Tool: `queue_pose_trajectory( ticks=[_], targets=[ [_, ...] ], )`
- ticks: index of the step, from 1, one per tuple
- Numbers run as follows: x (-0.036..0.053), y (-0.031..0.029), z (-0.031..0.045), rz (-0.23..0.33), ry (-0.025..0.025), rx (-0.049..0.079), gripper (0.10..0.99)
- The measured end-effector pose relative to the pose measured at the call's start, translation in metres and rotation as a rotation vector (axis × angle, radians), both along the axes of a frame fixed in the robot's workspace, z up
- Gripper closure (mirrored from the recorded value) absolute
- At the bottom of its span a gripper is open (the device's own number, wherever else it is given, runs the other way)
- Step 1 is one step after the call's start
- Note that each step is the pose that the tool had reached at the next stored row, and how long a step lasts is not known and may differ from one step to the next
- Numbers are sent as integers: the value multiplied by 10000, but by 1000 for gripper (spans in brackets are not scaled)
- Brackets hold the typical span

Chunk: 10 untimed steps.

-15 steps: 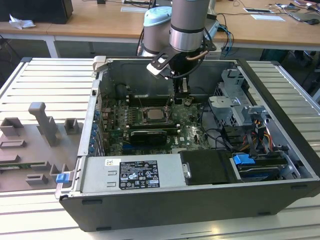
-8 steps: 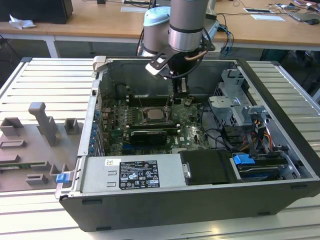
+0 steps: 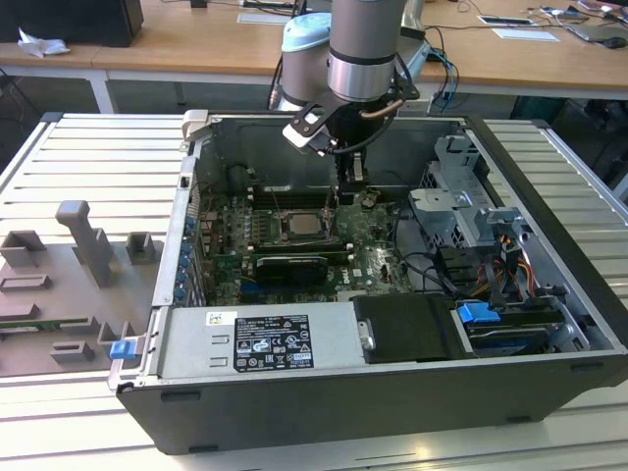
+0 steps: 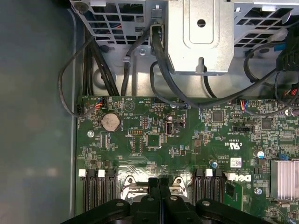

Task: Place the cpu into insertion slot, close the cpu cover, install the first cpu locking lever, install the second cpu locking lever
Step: 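Close the cpu cover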

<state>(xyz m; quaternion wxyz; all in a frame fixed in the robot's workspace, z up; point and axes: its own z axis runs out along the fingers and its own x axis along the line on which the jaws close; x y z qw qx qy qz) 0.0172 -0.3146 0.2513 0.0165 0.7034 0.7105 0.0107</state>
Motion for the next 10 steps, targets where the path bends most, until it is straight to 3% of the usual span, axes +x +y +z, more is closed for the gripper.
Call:
queue_pose_trajectory(
  ticks=[10],
  targets=[
    [-34, 0, 0, 0, 0, 0, 980]
  ],
)
